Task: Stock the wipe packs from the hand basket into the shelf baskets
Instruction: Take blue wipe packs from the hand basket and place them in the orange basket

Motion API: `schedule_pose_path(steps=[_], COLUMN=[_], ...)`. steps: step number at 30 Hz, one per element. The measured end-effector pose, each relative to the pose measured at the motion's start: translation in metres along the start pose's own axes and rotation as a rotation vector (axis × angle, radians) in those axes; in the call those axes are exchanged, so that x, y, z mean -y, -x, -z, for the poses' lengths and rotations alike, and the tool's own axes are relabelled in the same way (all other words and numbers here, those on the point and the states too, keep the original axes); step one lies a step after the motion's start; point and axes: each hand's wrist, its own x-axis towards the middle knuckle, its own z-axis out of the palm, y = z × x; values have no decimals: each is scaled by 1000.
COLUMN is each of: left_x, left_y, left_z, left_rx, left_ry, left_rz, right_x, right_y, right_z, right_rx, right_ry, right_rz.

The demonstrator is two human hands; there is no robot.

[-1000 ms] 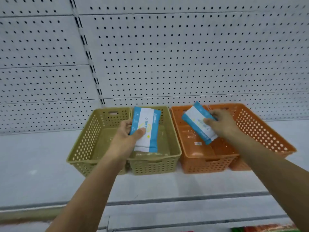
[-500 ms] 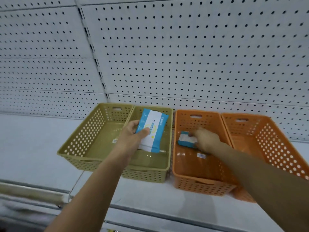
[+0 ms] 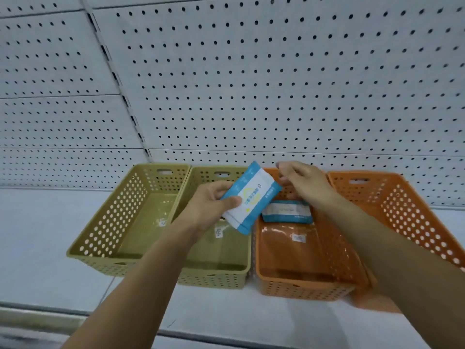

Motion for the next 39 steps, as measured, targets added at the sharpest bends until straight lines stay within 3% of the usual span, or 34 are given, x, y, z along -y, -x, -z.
schedule_pose_path(steps=[2, 4, 6, 9, 12, 15, 19, 21, 24, 26, 33, 39], left_x=[-7, -11, -10, -3, 10, 23, 31, 33, 34, 35, 47, 47], left_y=[-9, -17, -21, -15, -5, -1, -2, -2, 0, 0, -7, -7], left_z=[-14, -27, -37, -47, -50, -50, -51, -49, -50, -51, -52, -42], left_rx=[39, 44, 5, -77, -34, 41, 42, 43, 46, 34, 41, 119], left_ry=[-34, -61, -153, -517, -744, -746, -775, -808, -792, -785, -726, -724], left_rz=[-24, -51, -102, -176, -206, -203, -185, -174, -192, -205, -229, -236], right_x=[20, 18, 8, -8, -20, -27, -33, -38, -45, -46, -43, -41], right_y=[10, 18, 24, 34, 41, 41, 41, 46, 55, 57, 36, 43], right_z=[13, 23, 28, 30, 23, 4, -18, -22, -27, -34, -39, -30], right_rx=[200, 286, 174, -21, -149, -123, -64, -29, 84, 197, 439, 491], right_ry=[-177, -136, -97, 44, 236, 344, 300, 539, 1011, 1191, 1377, 1100], right_rz=[-148, -225, -282, -321, -374, -441, -626, -594, -375, -266, -191, -350])
